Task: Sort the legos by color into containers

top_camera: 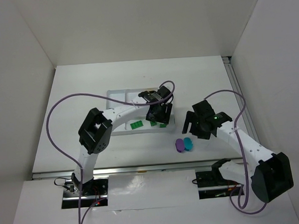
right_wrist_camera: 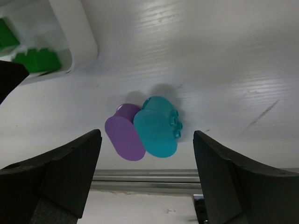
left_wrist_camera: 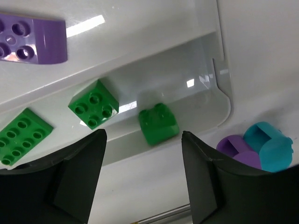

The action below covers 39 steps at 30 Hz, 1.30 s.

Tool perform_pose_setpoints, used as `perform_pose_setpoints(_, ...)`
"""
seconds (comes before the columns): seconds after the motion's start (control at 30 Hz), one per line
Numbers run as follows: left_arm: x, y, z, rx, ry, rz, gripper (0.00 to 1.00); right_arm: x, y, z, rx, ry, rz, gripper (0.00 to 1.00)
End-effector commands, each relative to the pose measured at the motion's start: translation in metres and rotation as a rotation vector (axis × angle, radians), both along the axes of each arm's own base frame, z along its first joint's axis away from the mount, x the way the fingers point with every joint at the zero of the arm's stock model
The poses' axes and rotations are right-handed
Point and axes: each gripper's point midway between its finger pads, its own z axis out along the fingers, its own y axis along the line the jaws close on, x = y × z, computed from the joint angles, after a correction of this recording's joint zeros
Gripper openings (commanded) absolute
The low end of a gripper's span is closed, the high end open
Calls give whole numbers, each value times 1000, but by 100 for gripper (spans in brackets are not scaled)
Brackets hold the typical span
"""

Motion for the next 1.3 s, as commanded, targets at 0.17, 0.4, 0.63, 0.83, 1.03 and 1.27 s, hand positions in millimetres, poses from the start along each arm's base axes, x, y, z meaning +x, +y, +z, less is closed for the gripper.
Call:
perform_pose_setpoints(0.17, 3, 14, 87, -52, -139, 57, 75, -12, 18, -5, 23, 16, 14, 88)
perform_pose_setpoints(0.4, -5, 37, 163, -146, -274, 100, 75, -30, 27, -17, 66, 54, 13, 88)
perform_pose_setpoints(0.63, -13, 51, 166, -121, -277, 110, 72, -26, 44, -38, 71, 82, 70, 89)
perform_pose_setpoints(0.83, -17, 55, 165, -123, -273, 118, 72, -26, 51, -55, 49, 71, 146, 87)
perform_pose_setpoints(1.03, -20, 61, 160, -100, -265, 121, 72, -11, 103, -26, 168, -32, 348, 87)
perform_pose_setpoints(1.27, -29, 80, 151, -44, -251, 156, 72, -3, 51, -7, -21, -78, 61, 89)
